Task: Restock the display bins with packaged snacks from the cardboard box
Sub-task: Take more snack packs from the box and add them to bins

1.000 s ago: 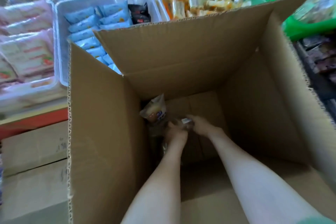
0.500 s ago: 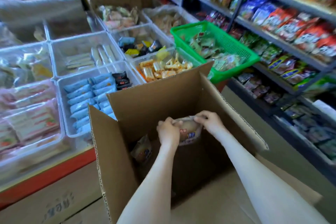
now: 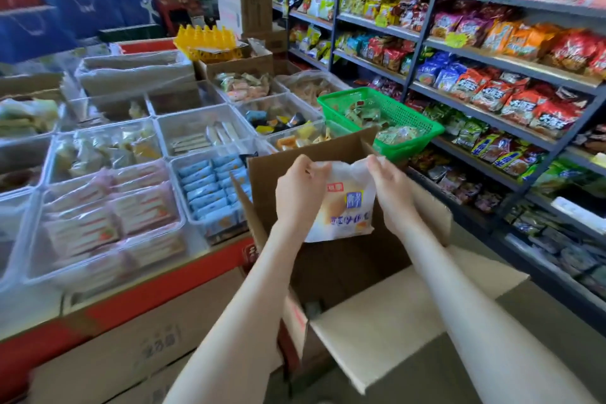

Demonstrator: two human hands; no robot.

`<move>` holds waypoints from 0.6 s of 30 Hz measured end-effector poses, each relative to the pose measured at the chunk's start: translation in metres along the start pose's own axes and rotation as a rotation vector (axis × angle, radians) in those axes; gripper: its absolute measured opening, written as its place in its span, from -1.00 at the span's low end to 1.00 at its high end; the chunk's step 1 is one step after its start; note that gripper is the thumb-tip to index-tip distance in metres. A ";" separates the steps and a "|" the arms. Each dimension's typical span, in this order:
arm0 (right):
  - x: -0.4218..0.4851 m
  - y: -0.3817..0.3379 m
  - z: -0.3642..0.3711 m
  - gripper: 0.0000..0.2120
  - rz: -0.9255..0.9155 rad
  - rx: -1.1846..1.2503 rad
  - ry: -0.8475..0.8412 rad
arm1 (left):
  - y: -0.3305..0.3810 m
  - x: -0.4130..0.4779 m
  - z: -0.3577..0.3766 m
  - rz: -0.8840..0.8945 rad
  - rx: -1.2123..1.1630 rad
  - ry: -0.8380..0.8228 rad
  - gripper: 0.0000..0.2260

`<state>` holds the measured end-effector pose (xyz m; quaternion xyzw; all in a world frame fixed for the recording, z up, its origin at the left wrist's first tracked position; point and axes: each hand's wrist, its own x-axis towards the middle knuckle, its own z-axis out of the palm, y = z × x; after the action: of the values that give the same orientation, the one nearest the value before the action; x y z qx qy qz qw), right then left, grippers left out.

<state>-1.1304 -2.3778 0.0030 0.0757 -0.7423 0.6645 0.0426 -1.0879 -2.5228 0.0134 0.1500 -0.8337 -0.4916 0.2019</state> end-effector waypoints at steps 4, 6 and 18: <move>-0.036 -0.032 0.045 -0.68 -0.044 0.022 0.011 | -0.010 -0.019 -0.065 -0.053 -0.087 0.030 -0.68; -0.048 -0.042 0.073 -0.69 -0.056 0.011 -0.026 | -0.019 -0.025 -0.100 -0.097 -0.126 0.071 -0.71; -0.089 -0.090 0.286 -0.61 -0.161 -0.208 -0.460 | -0.125 -0.025 -0.310 -0.147 0.009 0.412 -0.80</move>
<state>-1.0164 -2.6665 0.0446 0.2789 -0.7884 0.5442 -0.0669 -0.9095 -2.8058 0.0331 0.3088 -0.7637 -0.4603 0.3309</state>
